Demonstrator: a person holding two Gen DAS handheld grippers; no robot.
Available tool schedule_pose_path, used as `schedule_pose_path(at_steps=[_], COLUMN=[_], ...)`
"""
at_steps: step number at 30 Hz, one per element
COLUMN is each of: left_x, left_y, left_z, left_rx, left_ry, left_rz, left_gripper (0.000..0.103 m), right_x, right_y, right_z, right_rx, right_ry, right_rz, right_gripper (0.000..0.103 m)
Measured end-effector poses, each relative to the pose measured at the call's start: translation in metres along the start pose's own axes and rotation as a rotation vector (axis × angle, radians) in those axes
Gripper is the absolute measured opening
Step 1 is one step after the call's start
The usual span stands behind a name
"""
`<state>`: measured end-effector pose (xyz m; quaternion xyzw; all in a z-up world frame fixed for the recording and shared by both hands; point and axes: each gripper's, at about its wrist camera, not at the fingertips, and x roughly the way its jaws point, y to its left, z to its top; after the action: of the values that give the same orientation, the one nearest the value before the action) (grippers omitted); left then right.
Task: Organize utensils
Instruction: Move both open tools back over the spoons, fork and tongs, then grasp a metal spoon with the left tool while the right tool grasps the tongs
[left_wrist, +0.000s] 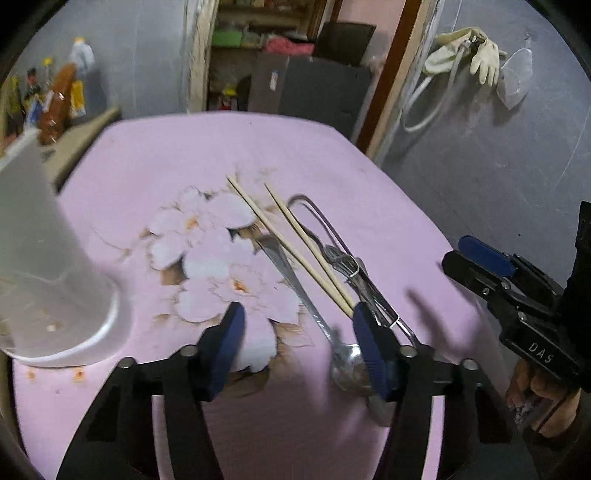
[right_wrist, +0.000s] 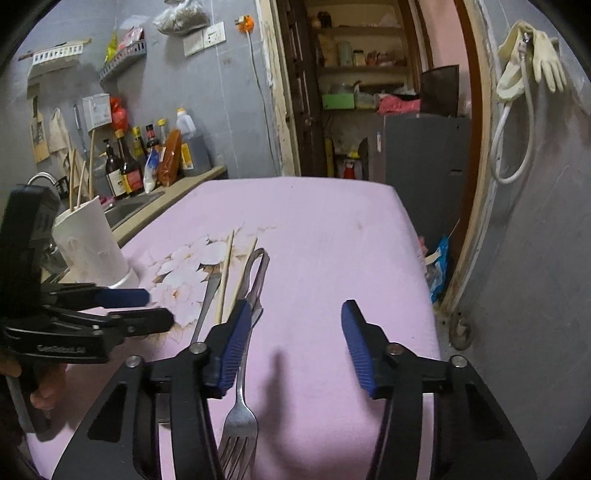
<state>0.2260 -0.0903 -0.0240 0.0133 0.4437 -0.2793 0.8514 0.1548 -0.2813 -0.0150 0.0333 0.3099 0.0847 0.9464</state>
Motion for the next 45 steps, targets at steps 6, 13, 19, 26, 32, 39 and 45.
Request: schedule_pose_path(at_steps=[6,13,19,26,32,39,45], left_x=[0.027,0.037,0.04,0.029,0.02,0.015,0.022], left_y=[0.001,-0.005,-0.005,0.01,0.015,0.019,0.016], left_z=[0.008,0.019,0.019,0.008,0.004,0.002,0.009], left_rx=[-0.033,0.013,0.048,0.032,0.035,0.018,0.042], left_ry=[0.12,0.144,0.144,0.14,0.128,0.135,0.167], left_rz=[-0.022,0.037,0.101,0.095,0.124,0.117,0.115], left_gripper=[0.026,0.022,0.008,0.006,0.006,0.007,0.008], right_x=[0.013,0.034,0.05,0.07,0.095,0.107,0.129], right_y=[-0.001,-0.004,-0.007,0.012,0.027,0.04,0.039], right_z=[0.005,0.011,0.013,0.021,0.024,0.031,0.045], right_rx=[-0.012,-0.008,0.022,-0.029,-0.093,-0.181,-0.173], right_ry=[0.043,0.096,0.146,0.198,0.271,0.297,0.36], right_rz=[0.019,0.053,0.093,0.144,0.137,0.08,0.083], right_gripper=[0.033,0.031,0.031,0.031,0.031,0.027,0.026])
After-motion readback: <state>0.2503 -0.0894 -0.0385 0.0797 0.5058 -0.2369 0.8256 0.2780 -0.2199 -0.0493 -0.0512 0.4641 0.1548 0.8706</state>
